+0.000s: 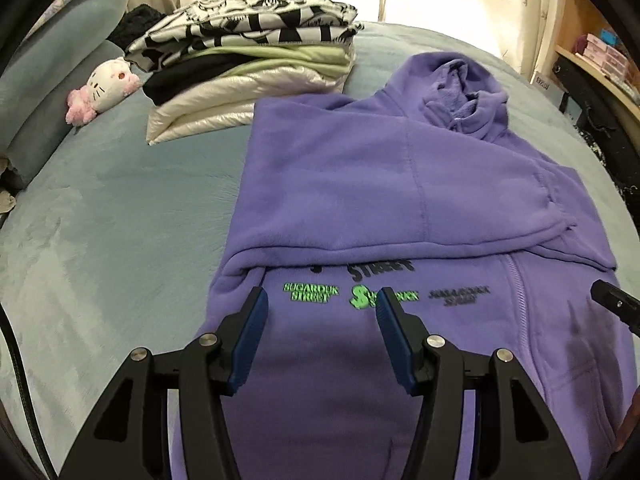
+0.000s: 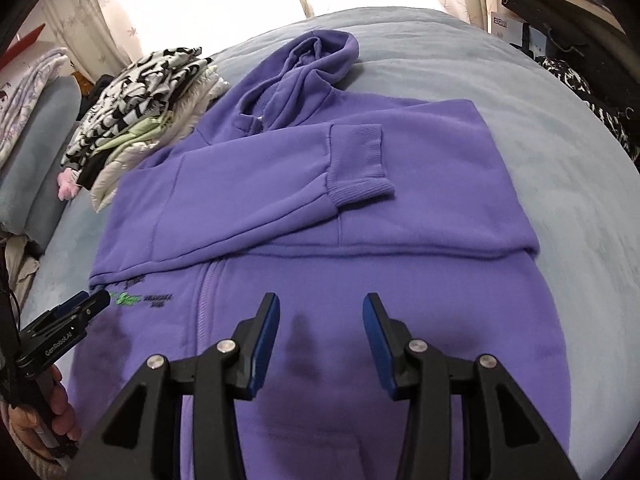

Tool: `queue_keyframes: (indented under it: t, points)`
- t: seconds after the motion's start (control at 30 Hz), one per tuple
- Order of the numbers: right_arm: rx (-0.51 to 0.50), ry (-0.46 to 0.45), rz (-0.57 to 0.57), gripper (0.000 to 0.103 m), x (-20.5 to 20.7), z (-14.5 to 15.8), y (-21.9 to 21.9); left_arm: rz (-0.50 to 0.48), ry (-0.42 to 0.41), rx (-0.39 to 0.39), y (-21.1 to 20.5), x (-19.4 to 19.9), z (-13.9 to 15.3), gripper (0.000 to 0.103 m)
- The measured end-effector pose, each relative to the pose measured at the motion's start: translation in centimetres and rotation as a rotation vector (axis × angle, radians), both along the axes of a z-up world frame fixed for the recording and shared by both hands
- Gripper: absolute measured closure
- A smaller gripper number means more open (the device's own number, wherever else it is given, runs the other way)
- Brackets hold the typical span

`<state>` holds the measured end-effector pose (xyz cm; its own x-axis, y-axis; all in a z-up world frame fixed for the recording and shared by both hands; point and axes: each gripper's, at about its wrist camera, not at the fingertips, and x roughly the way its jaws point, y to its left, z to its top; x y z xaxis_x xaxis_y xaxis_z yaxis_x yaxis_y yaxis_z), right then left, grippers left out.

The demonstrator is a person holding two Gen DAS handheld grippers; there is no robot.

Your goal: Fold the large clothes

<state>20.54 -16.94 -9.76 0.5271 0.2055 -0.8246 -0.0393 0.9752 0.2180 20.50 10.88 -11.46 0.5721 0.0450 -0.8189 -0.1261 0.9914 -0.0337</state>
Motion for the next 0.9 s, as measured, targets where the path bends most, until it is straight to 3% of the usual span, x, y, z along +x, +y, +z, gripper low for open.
queue_keyframes:
  t: [0.5, 0.9]
  points:
    - [0.009, -0.131, 0.045, 0.06, -6.2, 5.7, 0.9, -0.013, -0.11, -0.015, -0.7, -6.7, 5.3, 0.048]
    - [0.023, -0.18, 0.038, 0.059, -10.7, 7.5, -0.1, -0.01, -0.156, 0.0, -0.2, -11.6, 6.9, 0.048]
